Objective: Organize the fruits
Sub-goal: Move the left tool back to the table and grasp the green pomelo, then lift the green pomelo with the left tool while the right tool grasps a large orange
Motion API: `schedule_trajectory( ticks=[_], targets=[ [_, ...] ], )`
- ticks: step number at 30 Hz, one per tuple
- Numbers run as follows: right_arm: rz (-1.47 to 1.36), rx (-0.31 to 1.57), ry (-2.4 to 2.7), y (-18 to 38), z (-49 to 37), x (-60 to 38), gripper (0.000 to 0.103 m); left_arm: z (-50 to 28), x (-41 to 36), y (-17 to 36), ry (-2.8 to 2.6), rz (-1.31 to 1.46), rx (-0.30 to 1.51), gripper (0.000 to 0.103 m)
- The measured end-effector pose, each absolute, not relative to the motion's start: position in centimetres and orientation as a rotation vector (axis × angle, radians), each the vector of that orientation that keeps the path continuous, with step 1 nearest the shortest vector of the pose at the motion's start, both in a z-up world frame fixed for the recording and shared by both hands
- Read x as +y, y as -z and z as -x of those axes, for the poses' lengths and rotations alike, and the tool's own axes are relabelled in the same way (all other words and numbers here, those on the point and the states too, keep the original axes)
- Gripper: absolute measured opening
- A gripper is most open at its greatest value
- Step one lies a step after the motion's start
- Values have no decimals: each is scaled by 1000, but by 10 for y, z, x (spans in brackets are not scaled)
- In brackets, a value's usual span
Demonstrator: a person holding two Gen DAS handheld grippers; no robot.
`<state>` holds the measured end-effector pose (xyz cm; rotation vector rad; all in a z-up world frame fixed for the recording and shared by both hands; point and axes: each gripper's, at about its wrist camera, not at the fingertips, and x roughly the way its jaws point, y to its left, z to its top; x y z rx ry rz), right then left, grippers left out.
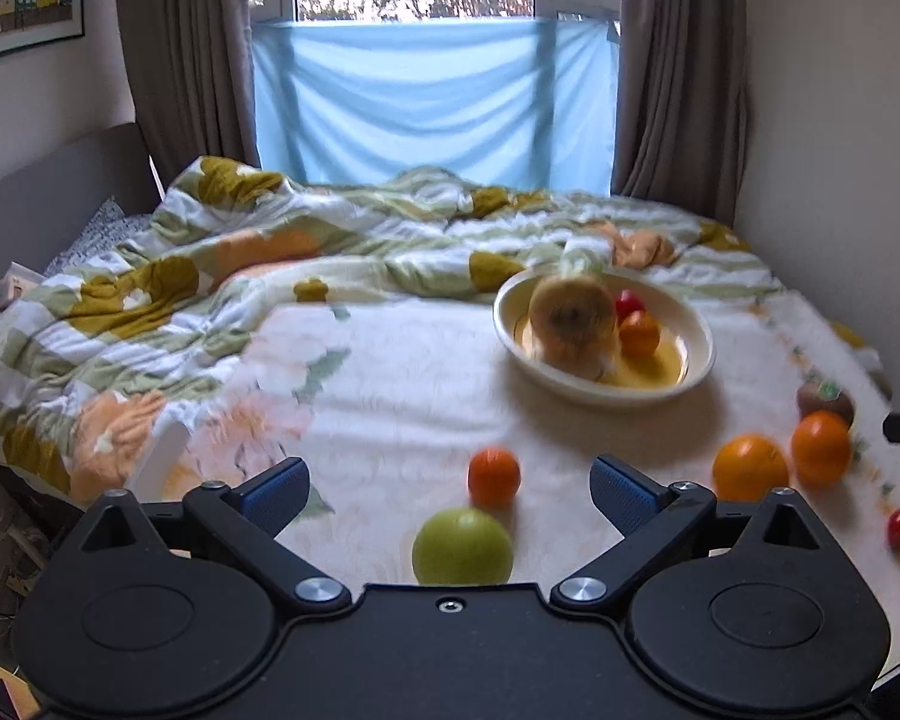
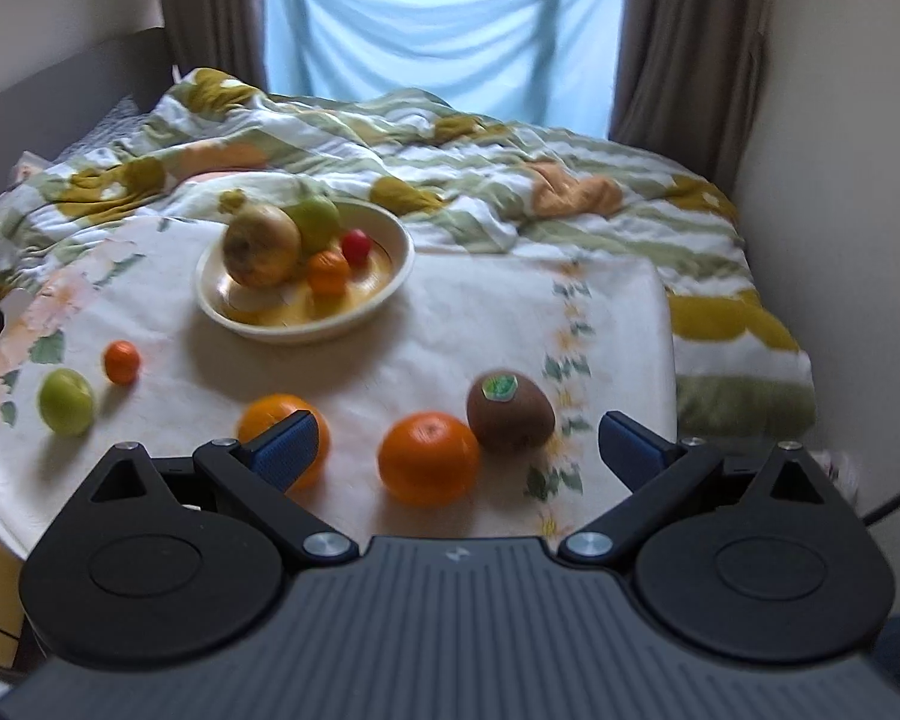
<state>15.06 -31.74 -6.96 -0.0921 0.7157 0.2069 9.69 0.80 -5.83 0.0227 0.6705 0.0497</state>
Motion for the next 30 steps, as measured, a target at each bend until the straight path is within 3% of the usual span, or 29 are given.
schedule_trajectory(
  ticks=[6, 10, 16, 30],
  targets=[
    [35, 753, -157, 109, -160, -322, 103, -107, 9, 102, -28, -40, 743, 83],
    [8, 769, -138, 127, -164, -322, 103, -111, 11, 117, -13, -56, 777, 79],
    [-1, 783, -142, 136, -169, -319, 103, -115, 16, 119, 27, -33, 785, 57],
    [-37, 806, -162, 142, -183, -309, 100, -110, 16, 117, 42, -43, 791, 57]
  ],
)
